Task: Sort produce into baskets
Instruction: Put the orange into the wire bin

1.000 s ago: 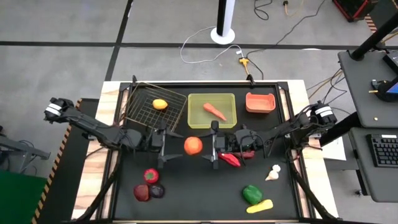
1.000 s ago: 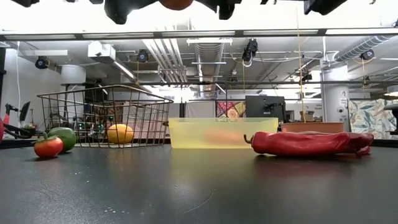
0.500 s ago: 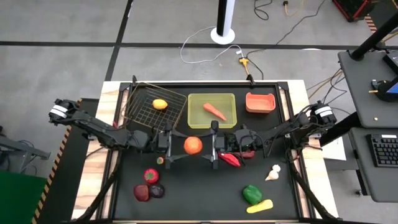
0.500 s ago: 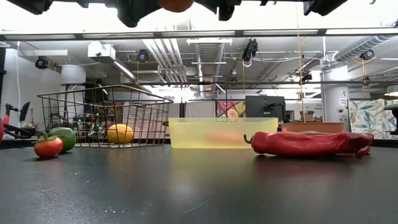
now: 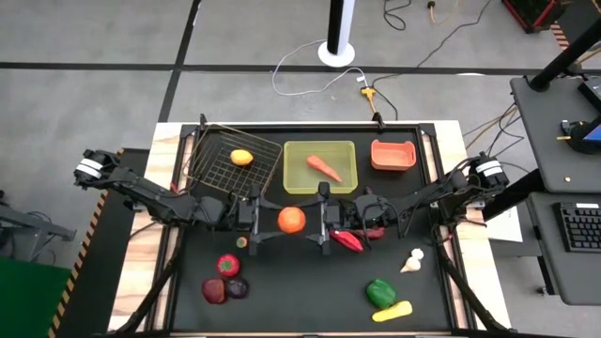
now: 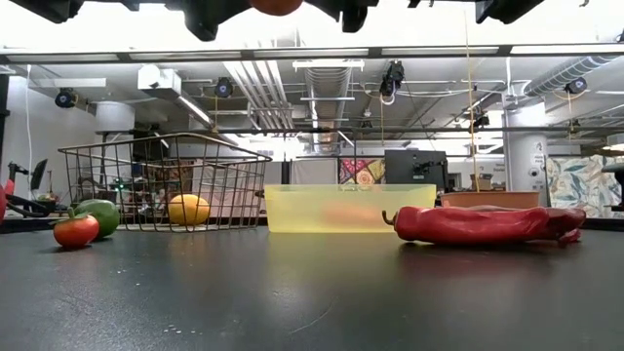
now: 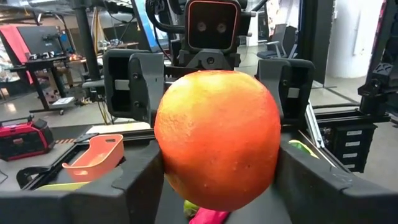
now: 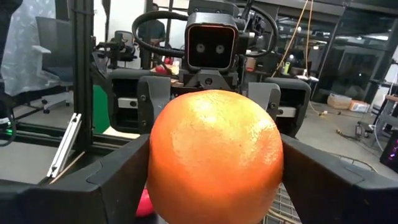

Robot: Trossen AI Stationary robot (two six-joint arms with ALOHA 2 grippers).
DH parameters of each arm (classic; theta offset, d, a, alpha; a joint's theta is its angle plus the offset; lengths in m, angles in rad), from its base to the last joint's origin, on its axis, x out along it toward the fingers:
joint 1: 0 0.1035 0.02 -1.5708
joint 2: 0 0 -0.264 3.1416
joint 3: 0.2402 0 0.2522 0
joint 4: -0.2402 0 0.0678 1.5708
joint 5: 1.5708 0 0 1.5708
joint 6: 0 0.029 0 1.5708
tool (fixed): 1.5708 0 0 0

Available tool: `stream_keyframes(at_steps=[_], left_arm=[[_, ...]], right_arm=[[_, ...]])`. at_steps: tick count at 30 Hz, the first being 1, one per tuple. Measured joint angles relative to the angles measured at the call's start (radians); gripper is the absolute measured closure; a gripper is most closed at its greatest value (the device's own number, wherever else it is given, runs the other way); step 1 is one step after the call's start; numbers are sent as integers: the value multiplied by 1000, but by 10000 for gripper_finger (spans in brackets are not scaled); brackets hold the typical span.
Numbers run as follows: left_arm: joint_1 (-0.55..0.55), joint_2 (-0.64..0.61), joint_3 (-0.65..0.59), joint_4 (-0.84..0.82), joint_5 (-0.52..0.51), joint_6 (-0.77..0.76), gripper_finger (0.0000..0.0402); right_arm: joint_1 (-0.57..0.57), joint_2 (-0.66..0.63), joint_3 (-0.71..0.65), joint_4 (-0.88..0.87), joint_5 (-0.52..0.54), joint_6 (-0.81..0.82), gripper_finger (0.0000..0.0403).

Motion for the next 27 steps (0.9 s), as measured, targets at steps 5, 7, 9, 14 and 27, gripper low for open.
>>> stream_keyframes(at_steps=[5, 7, 9, 14, 27], left_arm=[[0, -5, 0, -12, -11, -5, 165], [0, -16, 0, -39, -37, -5, 166], [0, -35, 0, -75, -66, -9, 166], [0, -122, 1, -204, -174, -42, 167], [159, -270, 378, -1458, -415, -498, 168]], right_arm=[[-5, 0, 0, -10, -4, 16, 63], [-5, -8, 0, -27, -2, 18, 59], [-6, -25, 0, -50, 3, 32, 57], [-23, -102, 0, -174, 9, 94, 53], [-108, -232, 0, -447, 81, 271, 60]])
